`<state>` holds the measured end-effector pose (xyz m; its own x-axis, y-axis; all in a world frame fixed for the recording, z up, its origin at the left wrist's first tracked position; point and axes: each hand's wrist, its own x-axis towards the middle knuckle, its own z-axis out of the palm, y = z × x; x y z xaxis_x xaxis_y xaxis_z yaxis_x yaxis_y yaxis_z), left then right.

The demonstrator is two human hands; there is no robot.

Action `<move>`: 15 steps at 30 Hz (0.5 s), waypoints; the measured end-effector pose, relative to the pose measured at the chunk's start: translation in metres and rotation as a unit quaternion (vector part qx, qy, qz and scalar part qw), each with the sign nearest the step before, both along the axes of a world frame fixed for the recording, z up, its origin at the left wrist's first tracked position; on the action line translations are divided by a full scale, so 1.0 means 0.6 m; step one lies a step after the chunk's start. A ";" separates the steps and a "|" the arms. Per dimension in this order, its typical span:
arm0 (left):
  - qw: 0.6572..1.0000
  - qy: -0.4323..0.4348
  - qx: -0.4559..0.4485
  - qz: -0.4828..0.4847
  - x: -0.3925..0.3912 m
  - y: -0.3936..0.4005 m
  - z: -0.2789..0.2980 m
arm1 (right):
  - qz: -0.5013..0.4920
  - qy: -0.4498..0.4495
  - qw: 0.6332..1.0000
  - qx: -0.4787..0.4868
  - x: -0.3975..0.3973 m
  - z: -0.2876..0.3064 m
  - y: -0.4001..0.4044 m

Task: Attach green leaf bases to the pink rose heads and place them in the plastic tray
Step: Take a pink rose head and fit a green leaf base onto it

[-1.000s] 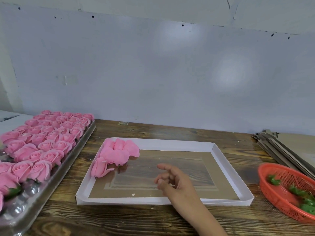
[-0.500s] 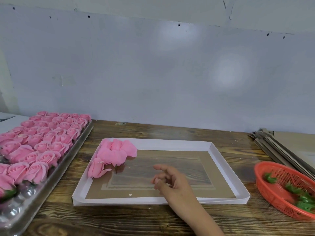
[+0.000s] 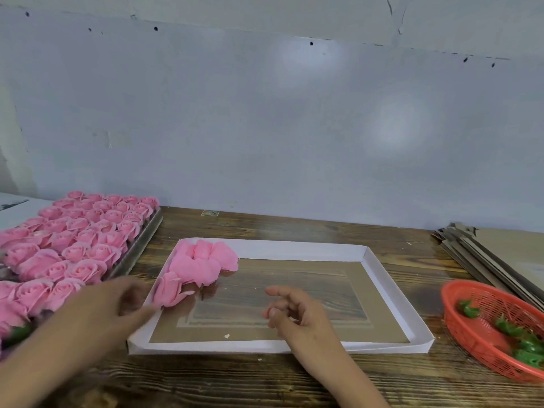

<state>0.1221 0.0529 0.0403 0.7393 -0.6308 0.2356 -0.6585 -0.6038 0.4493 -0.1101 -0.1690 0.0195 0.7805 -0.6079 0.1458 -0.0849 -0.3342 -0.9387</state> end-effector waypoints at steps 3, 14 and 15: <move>0.998 -0.021 0.057 -0.011 -0.031 -0.065 -0.024 | -0.001 0.000 1.000 0.001 0.001 -0.001 0.000; 0.934 -0.254 0.225 0.113 -0.036 -0.133 -0.041 | -0.010 0.007 1.000 0.005 0.002 0.000 0.002; 0.934 -0.247 0.234 0.113 -0.036 -0.138 -0.039 | -0.010 0.008 1.000 0.005 0.002 0.000 0.002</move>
<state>0.1008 -0.0296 0.0169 0.7401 -0.5912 0.3205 -0.5475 -0.8064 -0.2235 -0.1092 -0.1678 0.0195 0.7704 -0.6248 0.1269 -0.1072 -0.3232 -0.9402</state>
